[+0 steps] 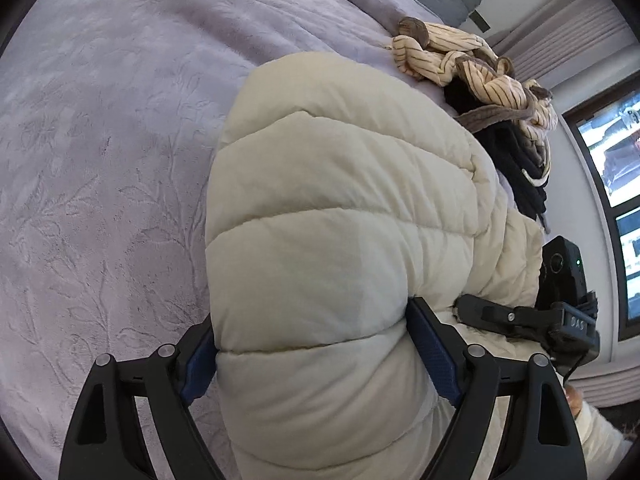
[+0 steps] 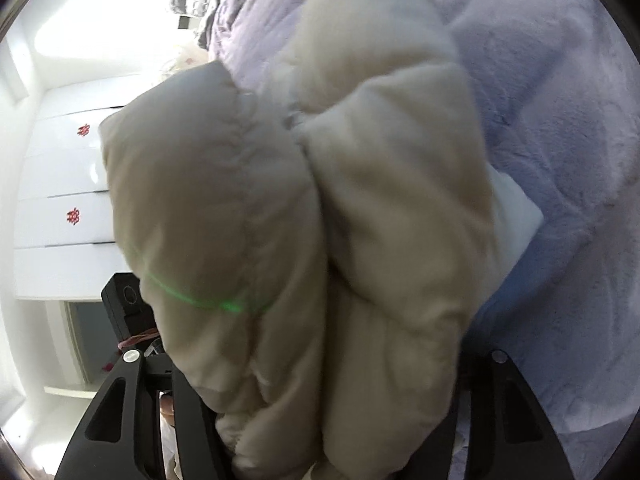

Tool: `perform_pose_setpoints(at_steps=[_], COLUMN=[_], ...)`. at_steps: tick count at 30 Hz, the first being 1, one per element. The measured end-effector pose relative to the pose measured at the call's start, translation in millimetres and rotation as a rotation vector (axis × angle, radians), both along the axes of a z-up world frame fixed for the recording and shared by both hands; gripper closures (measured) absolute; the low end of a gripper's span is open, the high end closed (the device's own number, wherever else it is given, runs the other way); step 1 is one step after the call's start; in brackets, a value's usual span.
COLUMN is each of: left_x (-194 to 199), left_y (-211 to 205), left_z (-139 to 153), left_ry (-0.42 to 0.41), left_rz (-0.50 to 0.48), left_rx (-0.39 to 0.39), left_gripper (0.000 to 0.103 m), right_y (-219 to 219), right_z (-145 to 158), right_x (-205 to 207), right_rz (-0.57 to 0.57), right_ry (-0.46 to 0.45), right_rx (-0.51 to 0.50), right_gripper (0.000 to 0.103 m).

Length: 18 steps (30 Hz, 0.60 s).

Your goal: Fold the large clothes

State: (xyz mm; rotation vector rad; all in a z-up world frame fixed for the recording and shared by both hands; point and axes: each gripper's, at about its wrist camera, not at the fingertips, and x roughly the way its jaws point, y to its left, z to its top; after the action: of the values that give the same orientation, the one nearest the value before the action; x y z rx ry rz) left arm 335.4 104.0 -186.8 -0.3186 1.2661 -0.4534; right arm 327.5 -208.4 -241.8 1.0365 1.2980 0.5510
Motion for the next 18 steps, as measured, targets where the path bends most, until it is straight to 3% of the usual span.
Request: perform_pose_setpoints(at_steps=[6,11,14,18], left_x=[3,-8,-12,-11], left_y=[-26,-23,-22,-26], left_z=[12,19,21,24], left_ry=[-0.016,-0.038,-0.052,-0.065], left_rz=[0.0,0.006,0.007,0.006], left_rx=[0.052,0.101,0.131,0.158], left_gripper=[0.015,0.015,0.015,0.015], right_y=[-28,-42,-36,-8], right_z=[23,74,106,144], right_x=[-20,-42,-53,-71], right_rz=[-0.013,0.023,0.01,0.014], right_ry=[0.034,-0.025,-0.069,-0.156], right_rx=[-0.083,-0.271,-0.364,-0.416], right_gripper=[0.036,0.038,0.065,0.07])
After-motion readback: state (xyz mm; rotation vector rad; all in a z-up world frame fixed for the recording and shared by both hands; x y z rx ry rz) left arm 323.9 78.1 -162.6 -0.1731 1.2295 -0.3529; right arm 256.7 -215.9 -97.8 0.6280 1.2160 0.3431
